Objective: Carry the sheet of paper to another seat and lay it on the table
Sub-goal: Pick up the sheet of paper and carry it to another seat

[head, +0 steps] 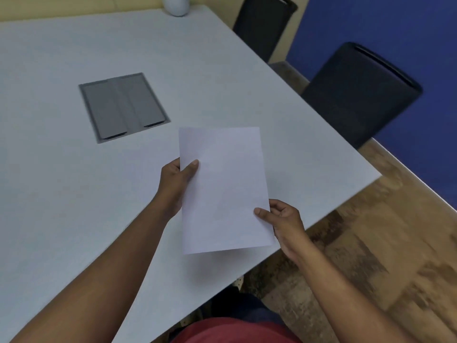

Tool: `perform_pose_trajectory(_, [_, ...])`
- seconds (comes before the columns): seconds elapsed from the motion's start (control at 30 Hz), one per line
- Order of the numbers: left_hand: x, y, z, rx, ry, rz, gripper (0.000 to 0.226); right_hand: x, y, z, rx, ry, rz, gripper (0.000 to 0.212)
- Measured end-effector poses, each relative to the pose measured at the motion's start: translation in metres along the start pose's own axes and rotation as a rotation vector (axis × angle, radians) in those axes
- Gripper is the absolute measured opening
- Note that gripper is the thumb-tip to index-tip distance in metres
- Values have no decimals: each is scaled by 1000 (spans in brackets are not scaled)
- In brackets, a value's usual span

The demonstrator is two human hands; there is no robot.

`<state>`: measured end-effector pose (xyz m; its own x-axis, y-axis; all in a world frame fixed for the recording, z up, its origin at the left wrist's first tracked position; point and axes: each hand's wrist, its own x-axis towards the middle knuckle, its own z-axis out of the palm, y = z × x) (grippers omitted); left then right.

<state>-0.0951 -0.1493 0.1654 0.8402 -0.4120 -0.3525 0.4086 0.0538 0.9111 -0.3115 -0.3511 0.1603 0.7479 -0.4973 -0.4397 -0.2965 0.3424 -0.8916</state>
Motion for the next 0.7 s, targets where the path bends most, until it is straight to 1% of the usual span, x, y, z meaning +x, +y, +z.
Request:
perform_pose_trajectory(0.17, [-5, -5, 78, 24, -170, -11, 24, -32, 0, -61, 107, 159, -76, 19])
perform_pose_trajectory(0.33, [-8, -12, 174, 106, -312, -1, 25, -55, 5, -134, 207, 314, -98, 24])
perform_pose_trajectory(0.43, [-11, -25, 241, 137, -401, -30, 26, -67, 9, -187, 255, 395, -87, 19])
perform_pose_trajectory(0.53, [-14, -43, 314, 154, -475, -78, 31, -77, 11, -248, 310, 475, -67, 25])
perform_pose_trajectory(0.6, [-19, -58, 366, 166, -507, -110, 33, -85, 8, -292, 342, 513, -58, 26])
perform_pose_trajectory(0.7, [-26, -79, 442, 186, -535, -142, 35, -93, 3, -357, 362, 552, -63, 21])
